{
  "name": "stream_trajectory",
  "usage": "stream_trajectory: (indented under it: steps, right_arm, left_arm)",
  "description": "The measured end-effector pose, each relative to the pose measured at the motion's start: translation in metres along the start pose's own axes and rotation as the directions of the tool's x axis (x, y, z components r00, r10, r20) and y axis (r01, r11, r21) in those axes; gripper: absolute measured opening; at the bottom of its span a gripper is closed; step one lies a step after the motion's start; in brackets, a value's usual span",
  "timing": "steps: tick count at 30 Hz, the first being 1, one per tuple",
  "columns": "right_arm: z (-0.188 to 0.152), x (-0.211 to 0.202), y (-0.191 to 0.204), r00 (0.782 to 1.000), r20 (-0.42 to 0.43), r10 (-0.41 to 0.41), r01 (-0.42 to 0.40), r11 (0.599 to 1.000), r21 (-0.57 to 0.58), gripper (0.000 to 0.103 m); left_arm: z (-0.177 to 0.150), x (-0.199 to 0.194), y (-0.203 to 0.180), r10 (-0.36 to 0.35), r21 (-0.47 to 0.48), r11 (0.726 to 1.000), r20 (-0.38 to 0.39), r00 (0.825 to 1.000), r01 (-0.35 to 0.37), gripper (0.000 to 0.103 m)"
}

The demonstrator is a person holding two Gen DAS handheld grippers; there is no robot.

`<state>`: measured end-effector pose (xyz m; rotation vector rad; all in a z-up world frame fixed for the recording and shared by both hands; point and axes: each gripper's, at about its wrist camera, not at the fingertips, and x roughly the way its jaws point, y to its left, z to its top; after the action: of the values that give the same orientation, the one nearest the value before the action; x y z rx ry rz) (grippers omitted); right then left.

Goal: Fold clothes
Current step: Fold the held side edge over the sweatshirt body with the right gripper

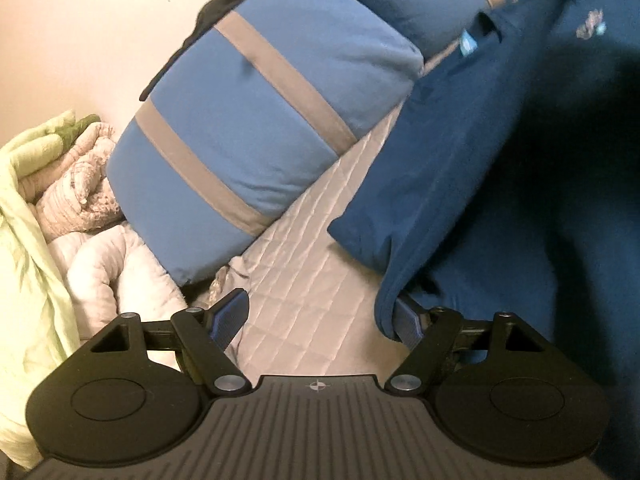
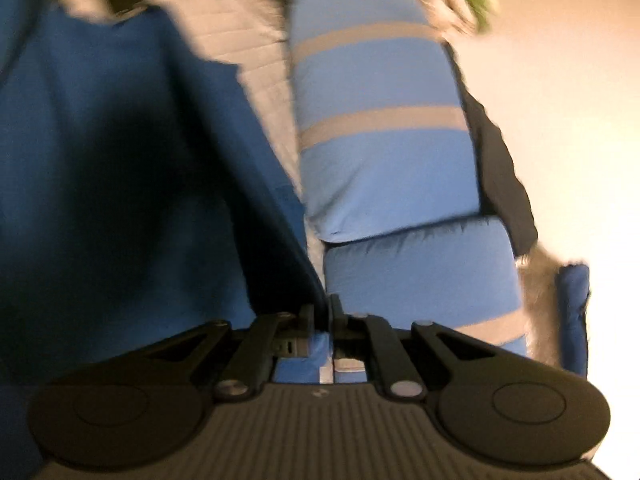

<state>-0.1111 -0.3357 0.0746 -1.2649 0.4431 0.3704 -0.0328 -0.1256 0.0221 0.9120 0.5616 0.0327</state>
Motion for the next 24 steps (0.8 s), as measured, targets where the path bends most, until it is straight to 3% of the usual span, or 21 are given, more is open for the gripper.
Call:
stream_trajectory:
  steps: [2,5,6,10,16,22,23,24]
  right_arm:
    - [-0.006,0.001,0.023,0.996,-0.014,0.090,-0.090,0.996,0.015,0.040]
    - [-0.021,0.001,0.046,0.975,-0.015,0.220,-0.218,0.973,0.074,0.062]
    - [-0.027,0.000,0.050,0.966,-0.011,0.260,-0.258,0.961,0.099,0.064]
    - [-0.056,-0.005,0.043,0.930,-0.013,0.367,-0.357,0.912,0.200,0.066]
    - [-0.077,-0.003,0.031,0.899,0.023,0.437,-0.421,0.851,0.314,0.066]
    - [-0.069,0.015,0.042,0.905,0.026,0.425,-0.415,0.867,0.275,0.063]
    - [-0.068,0.020,0.043,0.902,0.015,0.431,-0.419,0.866,0.273,0.058]
    - [-0.068,0.026,0.044,0.897,0.002,0.441,-0.425,0.863,0.274,0.044]
  left_arm:
    - [-0.002,0.001,-0.001,-0.002,0.008,1.000,-0.003,1.000,0.003,0.076]
    - [-0.006,0.000,-0.002,-0.015,0.009,1.000,-0.003,1.000,0.015,0.076]
    - [-0.007,0.000,-0.002,-0.019,0.009,1.000,-0.003,1.000,0.019,0.076]
    - [-0.010,-0.002,-0.002,-0.035,0.004,0.999,-0.003,0.999,0.035,0.076]
    - [-0.011,-0.002,0.000,-0.052,-0.019,0.998,0.002,0.999,0.052,0.076]
    - [-0.012,-0.001,0.002,-0.062,-0.025,0.998,0.002,0.998,0.062,0.076]
    - [-0.013,-0.001,0.003,-0.063,-0.023,0.998,0.006,0.998,0.063,0.077]
    - [-0.013,-0.001,0.004,-0.065,-0.021,0.998,0.009,0.998,0.066,0.077]
